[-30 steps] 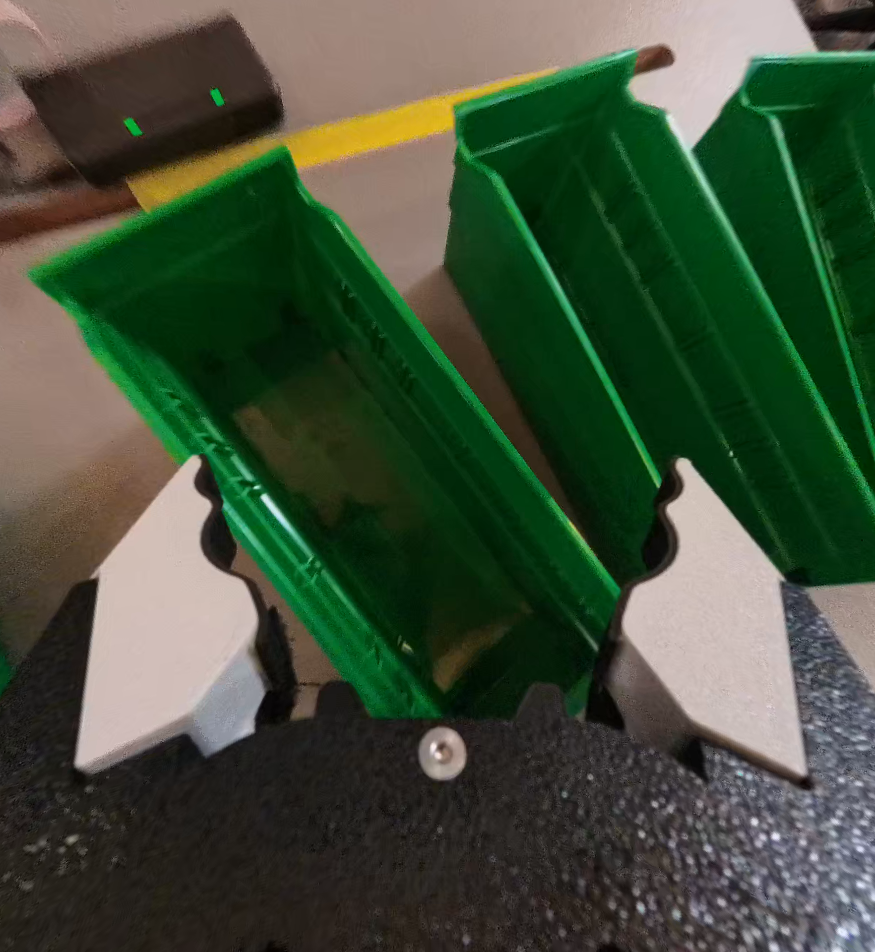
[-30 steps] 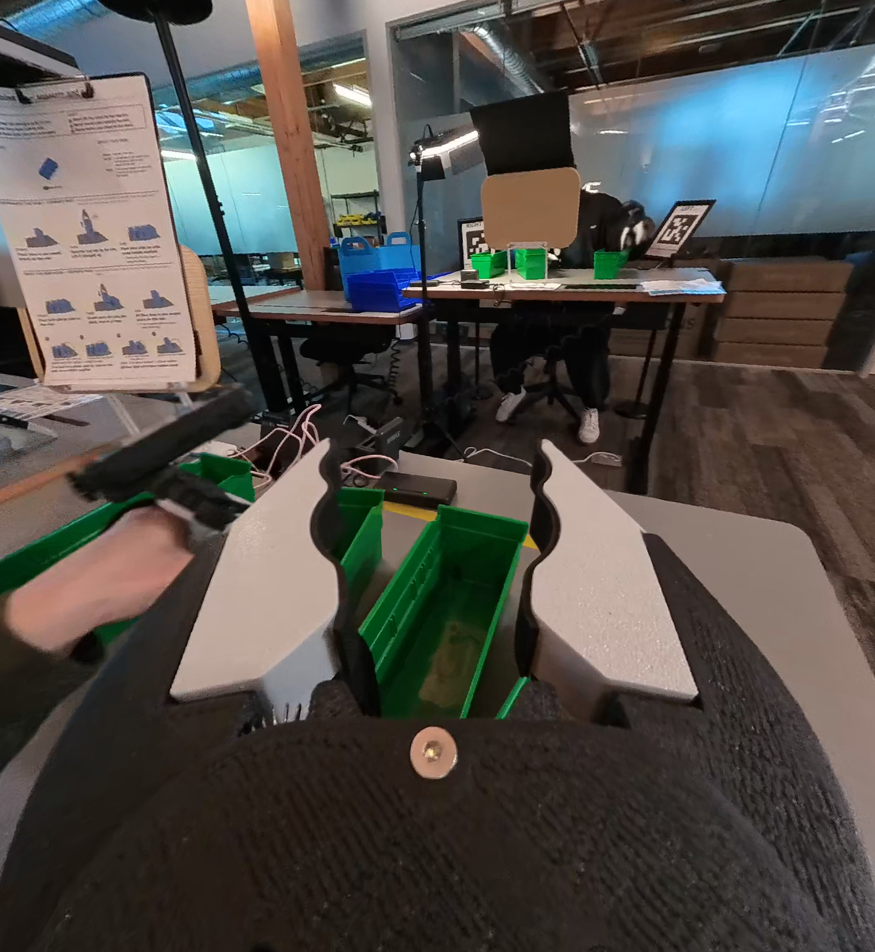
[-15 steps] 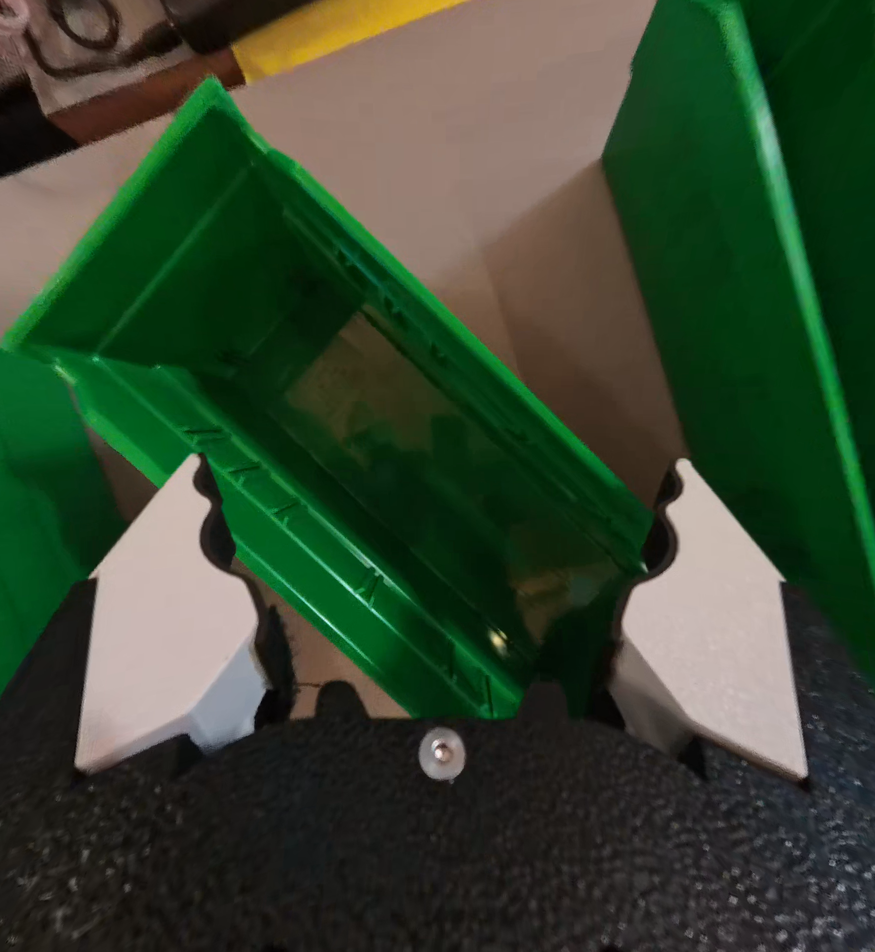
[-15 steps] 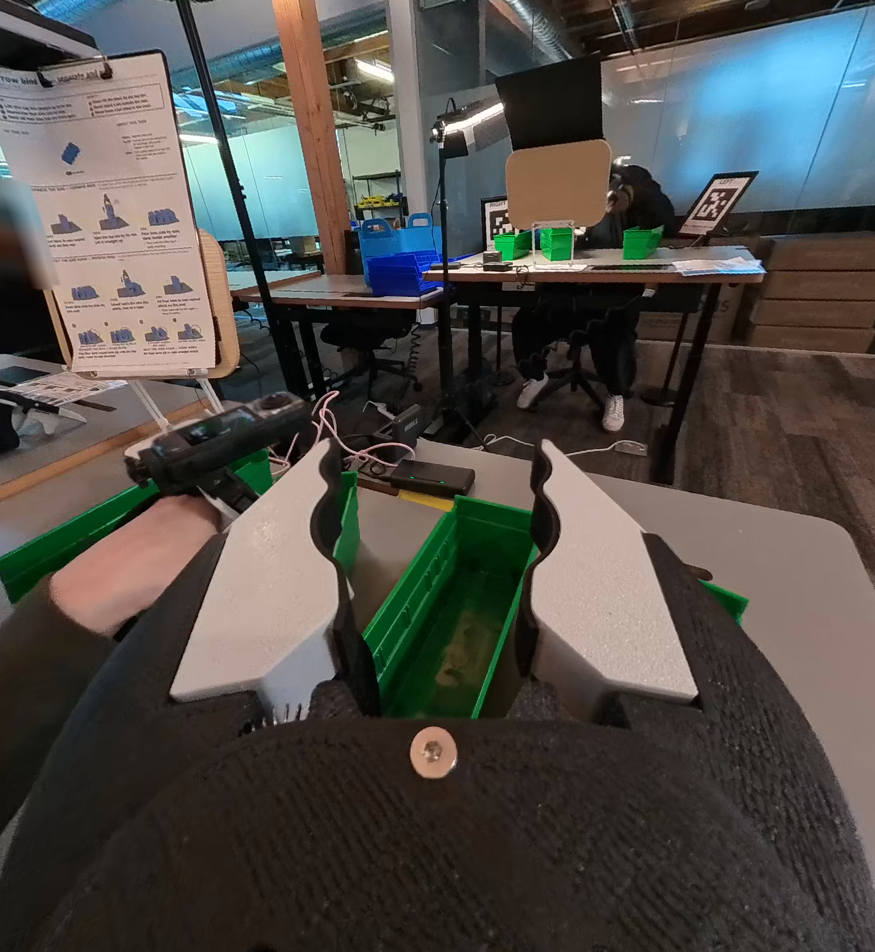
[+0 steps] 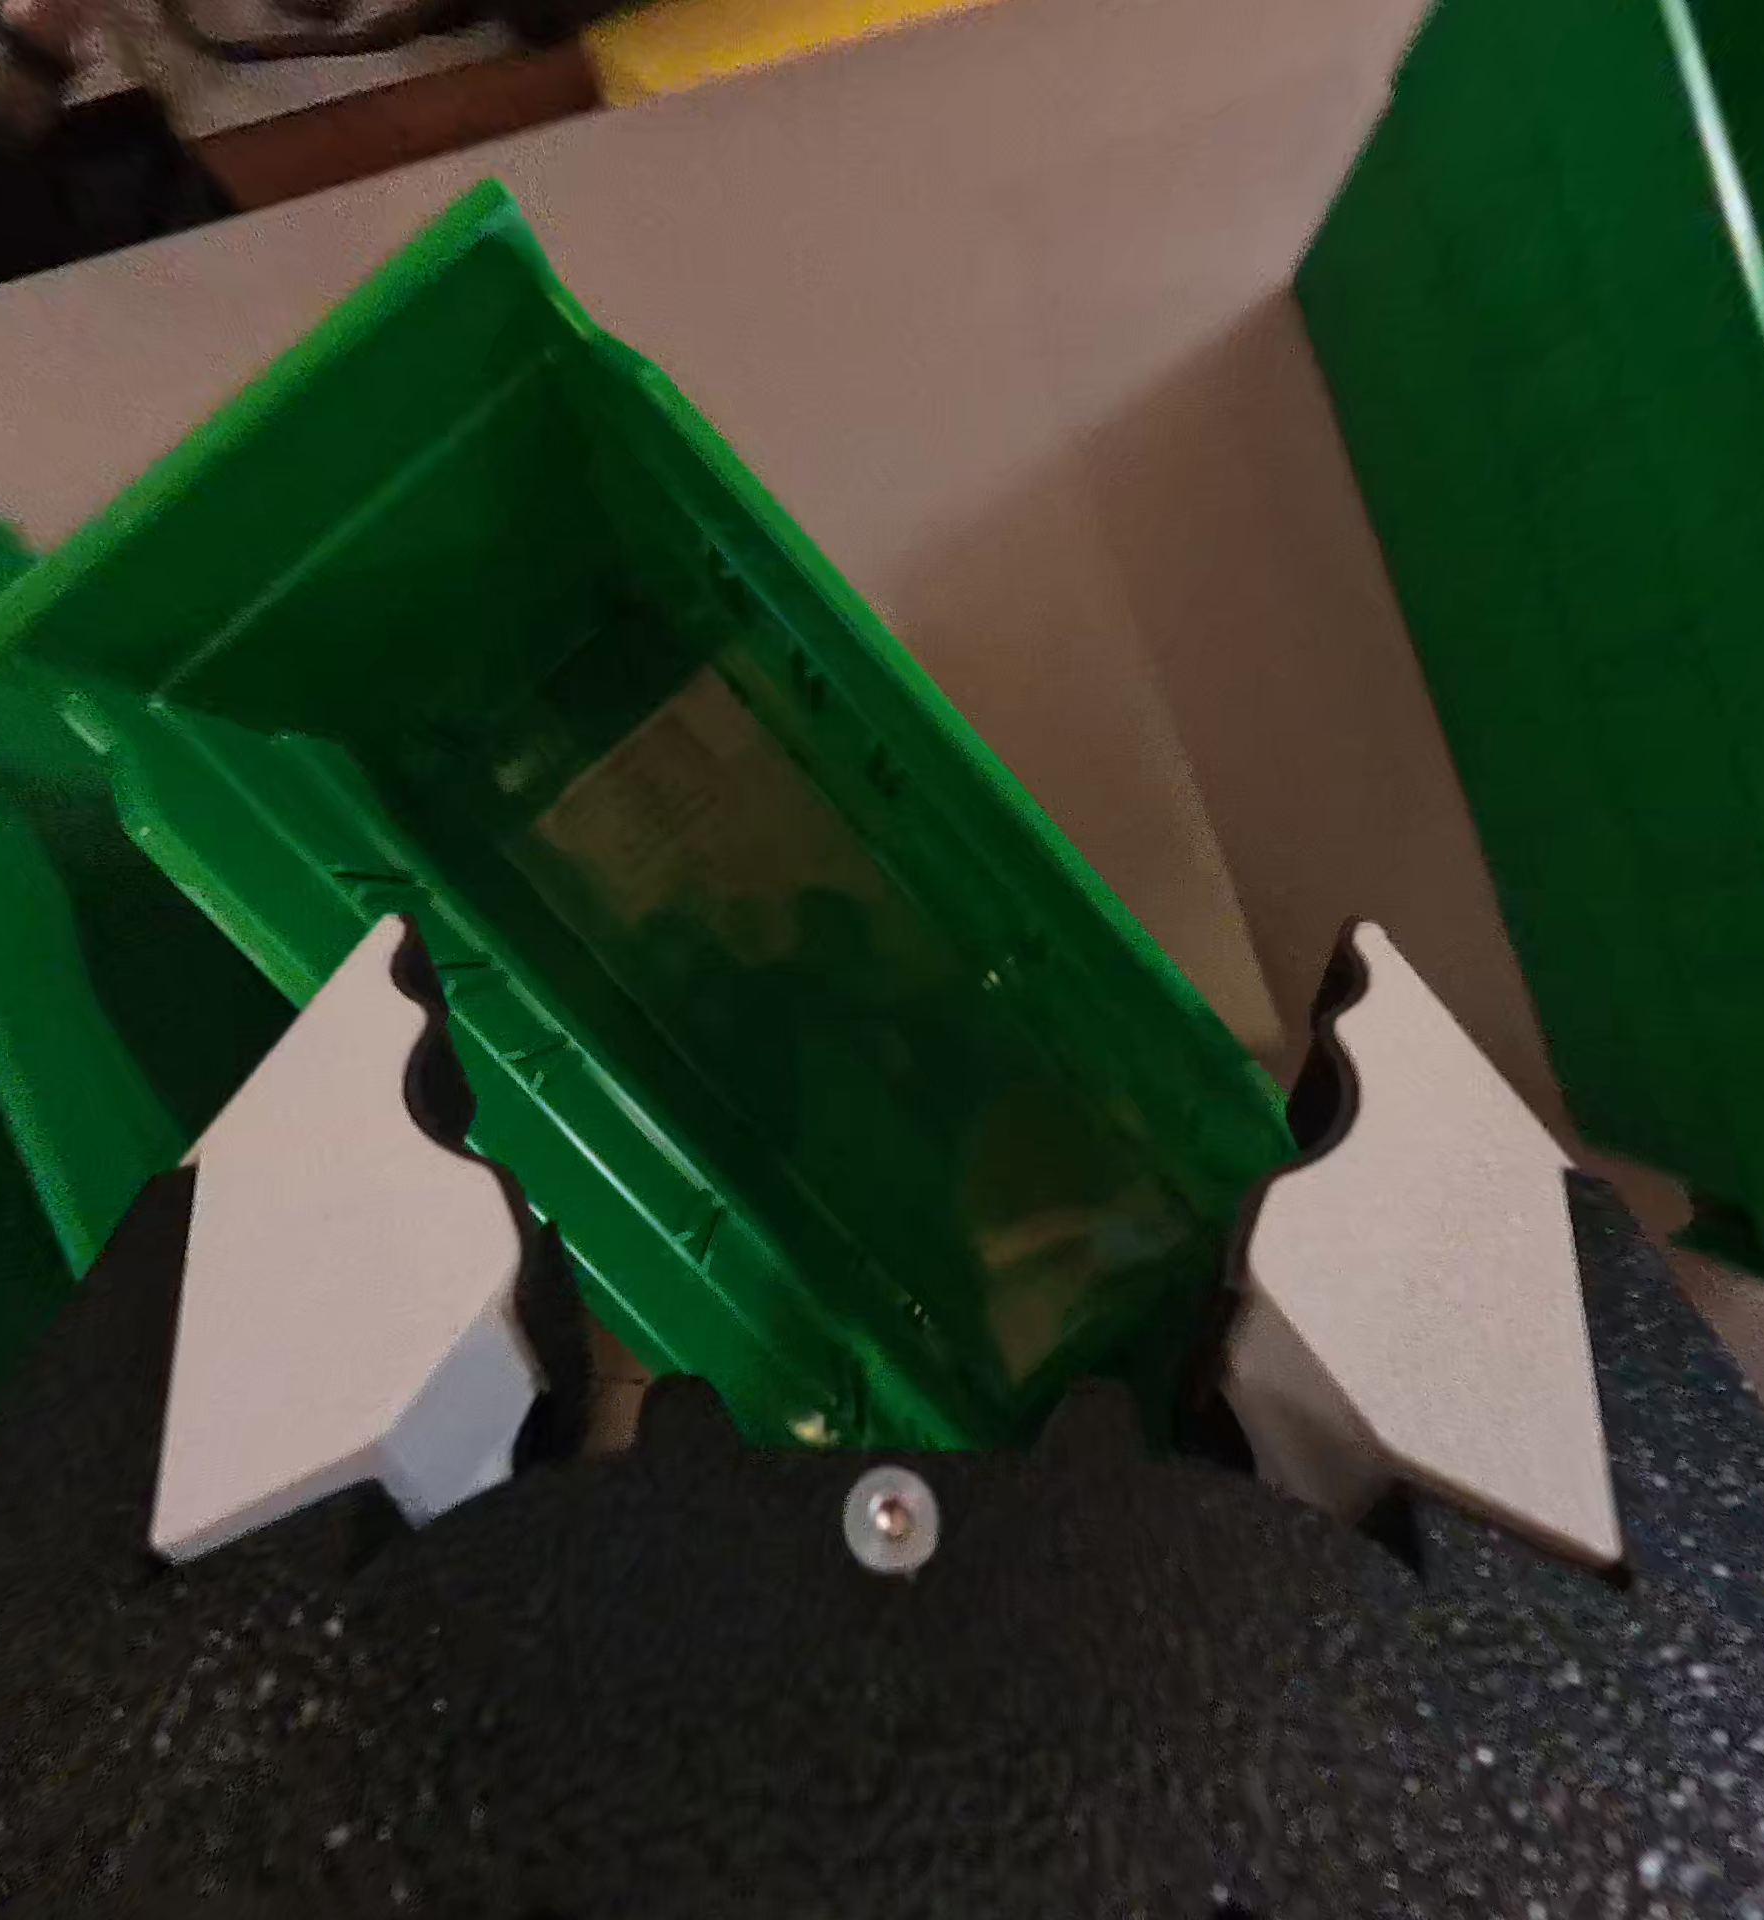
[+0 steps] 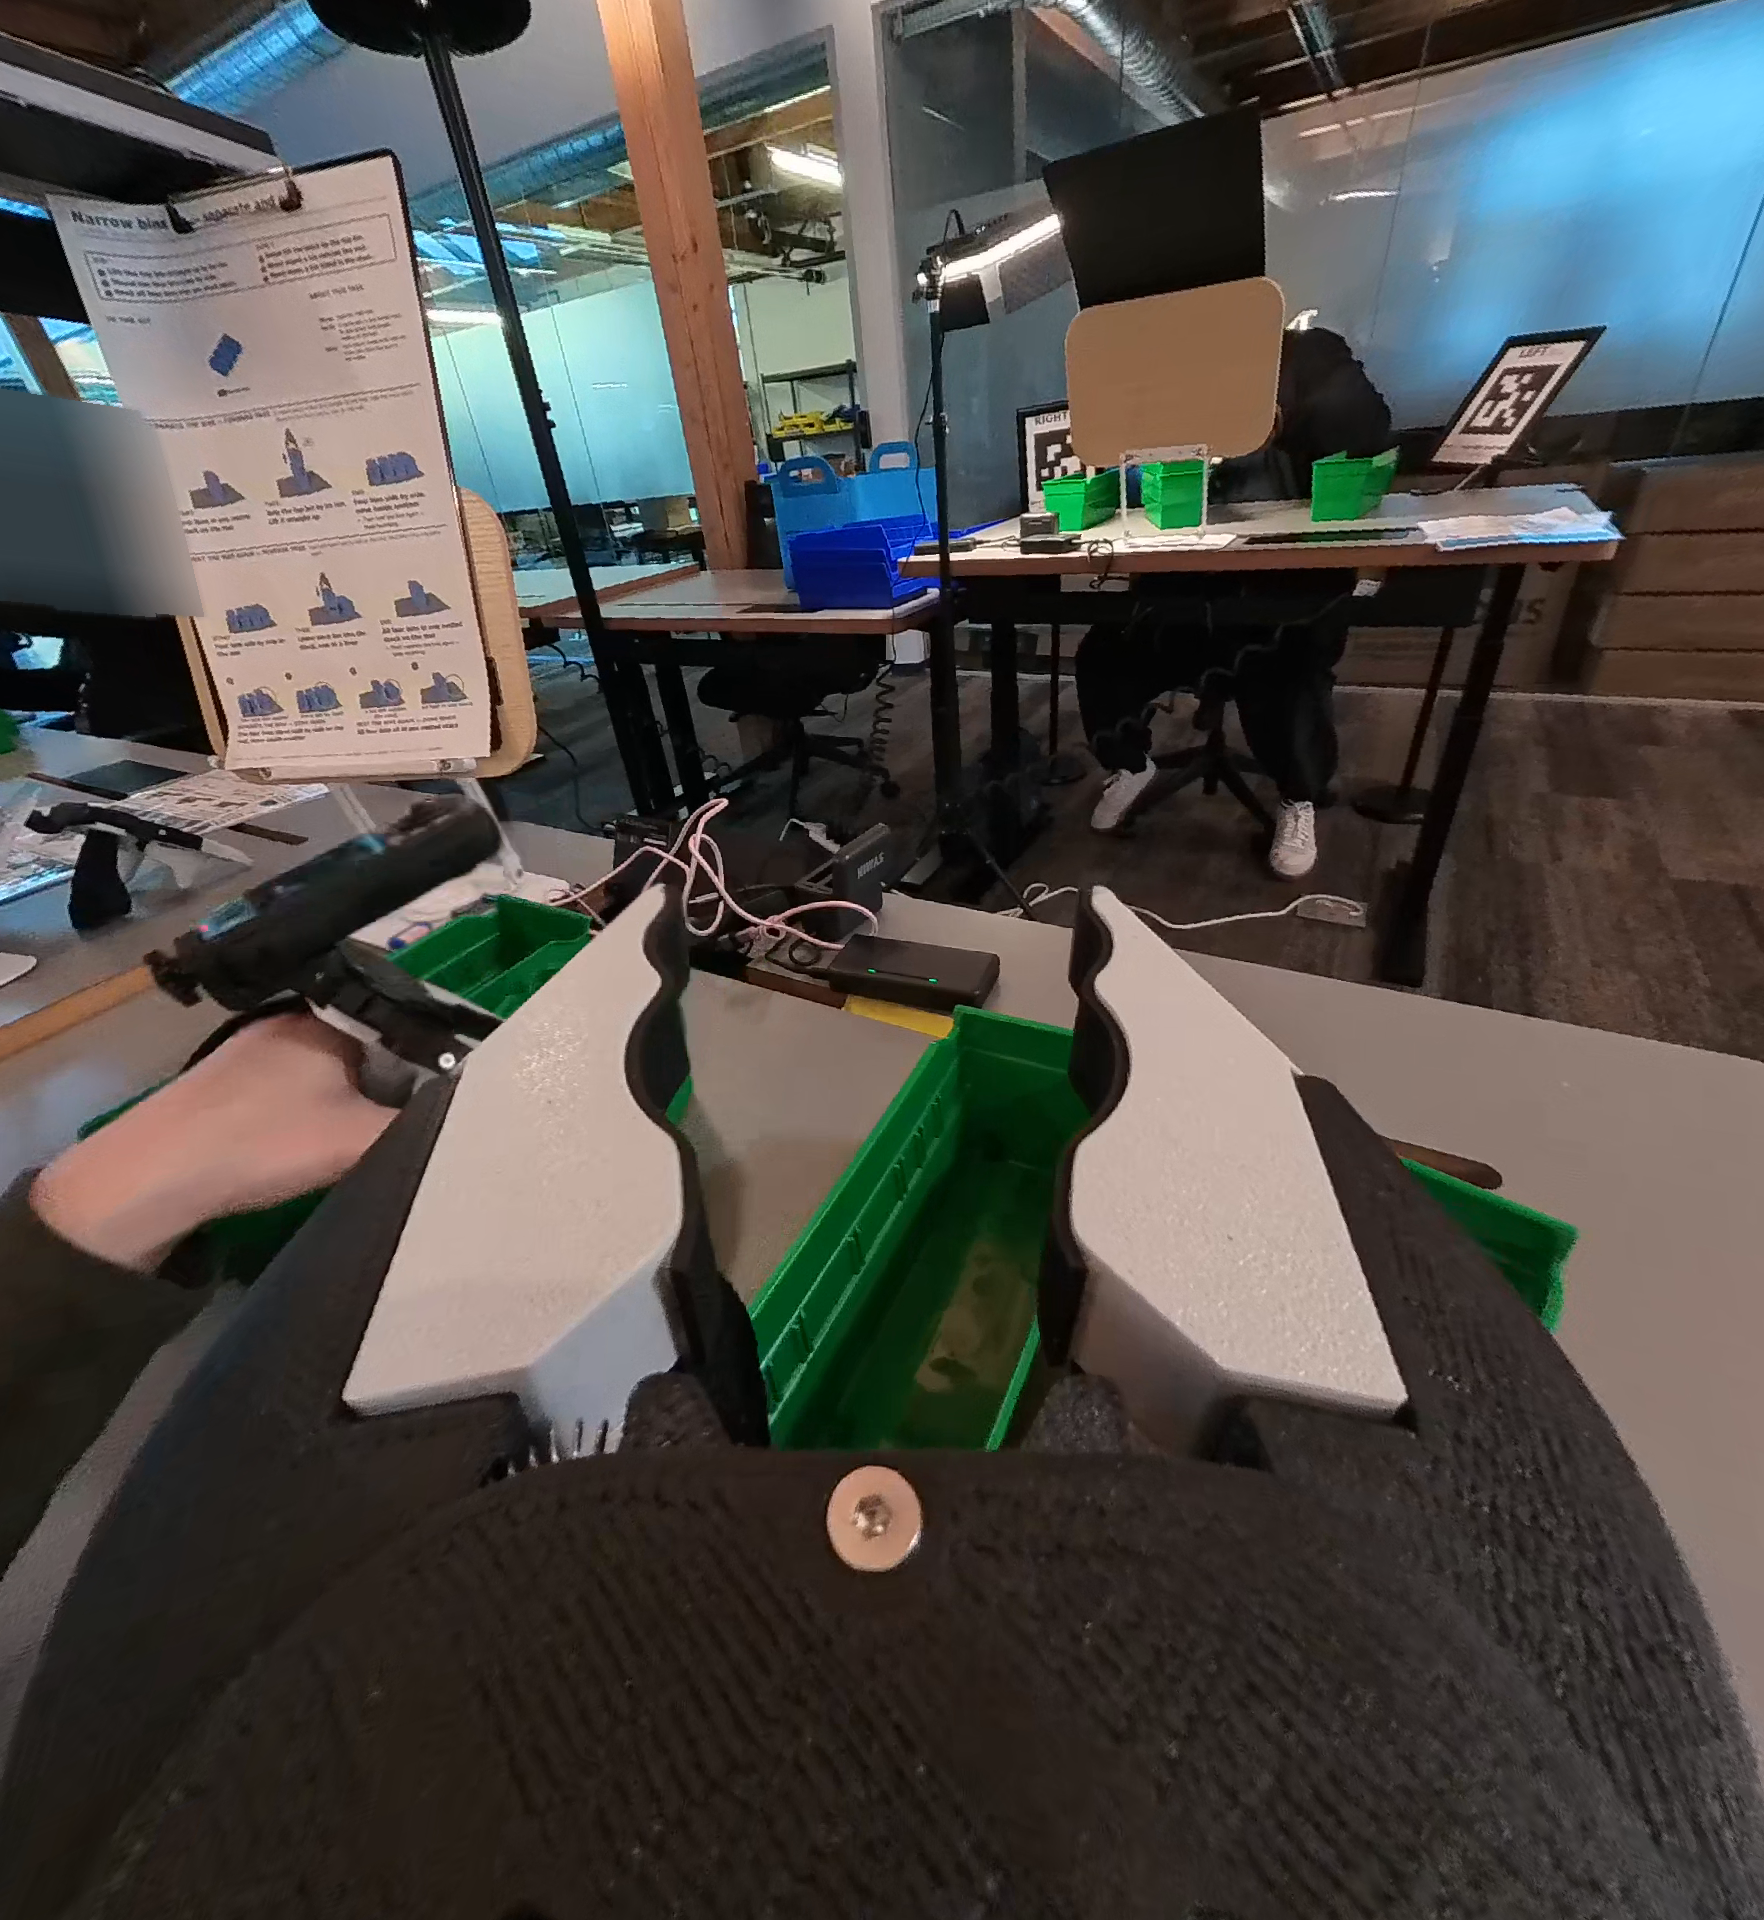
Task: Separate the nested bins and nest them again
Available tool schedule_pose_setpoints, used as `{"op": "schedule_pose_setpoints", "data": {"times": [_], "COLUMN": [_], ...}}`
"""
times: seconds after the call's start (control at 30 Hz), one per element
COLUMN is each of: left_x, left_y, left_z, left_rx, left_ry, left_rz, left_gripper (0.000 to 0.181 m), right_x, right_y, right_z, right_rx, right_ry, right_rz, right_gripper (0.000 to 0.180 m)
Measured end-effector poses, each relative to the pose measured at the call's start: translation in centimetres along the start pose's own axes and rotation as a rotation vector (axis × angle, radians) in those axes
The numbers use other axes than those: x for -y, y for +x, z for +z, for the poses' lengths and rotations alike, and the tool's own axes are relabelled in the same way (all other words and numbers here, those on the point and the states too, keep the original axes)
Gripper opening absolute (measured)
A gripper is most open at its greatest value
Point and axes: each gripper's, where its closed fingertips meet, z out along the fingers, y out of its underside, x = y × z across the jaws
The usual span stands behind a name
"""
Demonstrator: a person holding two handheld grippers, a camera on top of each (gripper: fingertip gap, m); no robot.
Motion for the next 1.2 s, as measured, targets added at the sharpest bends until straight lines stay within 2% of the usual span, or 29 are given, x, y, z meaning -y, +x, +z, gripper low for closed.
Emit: {"op": "schedule_pose_setpoints", "data": {"times": [0.07, 0.27, 0.43, 0.57, 0.67, 0.87, 0.97, 1.07, 1.2], "left_x": [-0.1, -1.5, -4.6, -8.1, -8.9, -7.3, -6.5, -4.1, -0.2], "left_y": [-1.0, 0.2, 1.9, 2.5, 2.3, 3.5, 3.9, 3.8, 1.4], "left_z": [-0.8, -5.4, -9.1, -9.2, -7.8, -5.1, -4.1, -3.7, -1.8], "left_rx": [0.034, -0.017, -0.128, -0.187, -0.204, -0.321, -0.410, -0.526, -0.498], "left_ry": [0.060, 0.157, 0.165, 0.085, 0.054, 0.038, -0.016, -0.032, -0.038], "left_rz": [-0.105, -0.137, -0.139, -0.159, -0.182, -0.128, -0.063, -0.059, -0.113], "left_gripper": [0.158, 0.158, 0.158, 0.157, 0.156, 0.148, 0.156, 0.158, 0.159], "right_x": [0.0, -0.1, 0.0, 0.1, 0.1, -0.1, 0.2, 0.6, 0.5], "right_y": [-0.2, -0.8, -1.1, -1.1, -1.0, -1.3, -1.5, -1.1, -0.6], "right_z": [0.0, 0.3, 0.2, 0.1, 0.2, 0.2, 0.1, 0.0, 0.0], "right_rx": [0.011, 0.038, 0.059, 0.069, 0.069, 0.081, 0.119, 0.126, 0.109], "right_ry": [0.000, -0.008, 0.003, 0.008, 0.009, -0.002, 0.016, 0.040, 0.041], "right_rz": [0.002, 0.004, 0.010, 0.021, 0.027, 0.044, 0.101, 0.131, 0.137], "right_gripper": [0.074, 0.074, 0.074, 0.074, 0.074, 0.074, 0.074, 0.074, 0.074]}}
